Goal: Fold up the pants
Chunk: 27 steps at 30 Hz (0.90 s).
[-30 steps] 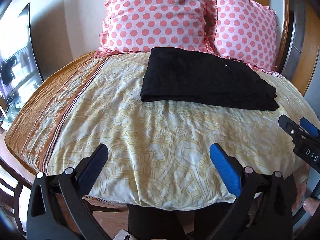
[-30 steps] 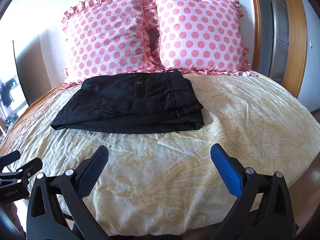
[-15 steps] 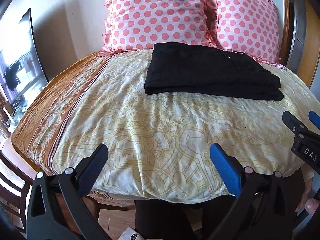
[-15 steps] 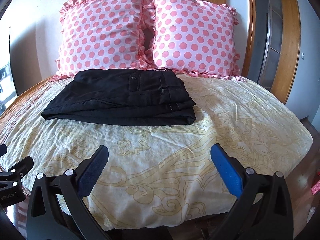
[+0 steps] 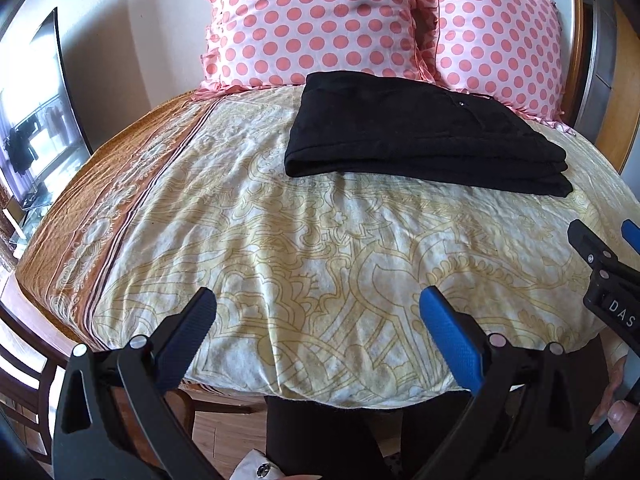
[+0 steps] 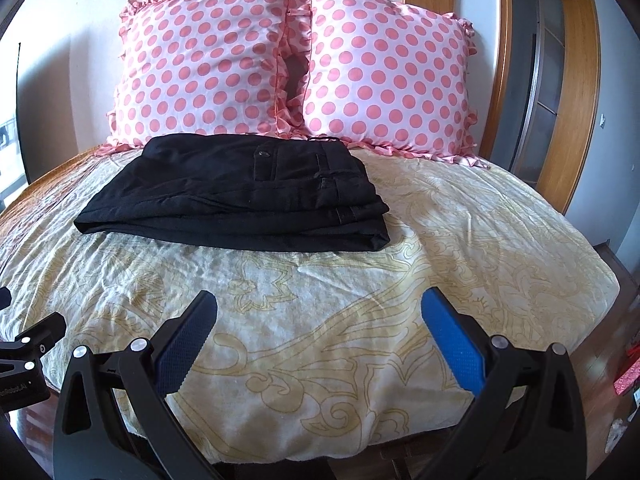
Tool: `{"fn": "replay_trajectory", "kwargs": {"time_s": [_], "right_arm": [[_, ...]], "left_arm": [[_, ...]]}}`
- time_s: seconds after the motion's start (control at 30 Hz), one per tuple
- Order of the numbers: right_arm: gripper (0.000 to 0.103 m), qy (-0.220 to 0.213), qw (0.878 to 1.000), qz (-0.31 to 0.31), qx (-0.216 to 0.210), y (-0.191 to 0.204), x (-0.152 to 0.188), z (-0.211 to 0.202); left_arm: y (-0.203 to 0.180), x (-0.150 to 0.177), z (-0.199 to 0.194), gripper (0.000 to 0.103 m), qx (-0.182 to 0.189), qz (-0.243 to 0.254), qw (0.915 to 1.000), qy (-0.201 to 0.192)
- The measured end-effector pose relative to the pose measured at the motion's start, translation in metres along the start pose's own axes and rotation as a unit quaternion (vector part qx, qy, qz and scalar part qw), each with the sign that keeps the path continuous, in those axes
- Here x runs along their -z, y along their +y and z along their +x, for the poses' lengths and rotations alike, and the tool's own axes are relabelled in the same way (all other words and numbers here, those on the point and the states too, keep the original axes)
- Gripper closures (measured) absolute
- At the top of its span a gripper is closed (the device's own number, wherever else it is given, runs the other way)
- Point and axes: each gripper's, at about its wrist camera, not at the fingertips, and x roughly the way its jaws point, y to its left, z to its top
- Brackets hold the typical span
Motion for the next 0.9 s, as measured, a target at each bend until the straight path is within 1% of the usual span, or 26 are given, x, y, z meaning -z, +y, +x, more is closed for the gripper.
{"fn": "replay_trajectory", "kwargs": {"time_s": [0.5, 0.9], "right_arm": [[0.001, 0.002, 1.0, -0.001, -0.003, 0.0013, 0.0029, 0.0041], [0.001, 0.003, 1.0, -0.002, -0.004, 0.0008, 0.0032, 0.0054]], "left_arm": [[-0.0001, -0.0028, 0.0078, 0.002, 0.01, -0.008, 0.9999, 0.011], [-0.0026, -0.0029, 0.0084, 0.002, 0.01, -0.006, 0.9999, 0.011]]}}
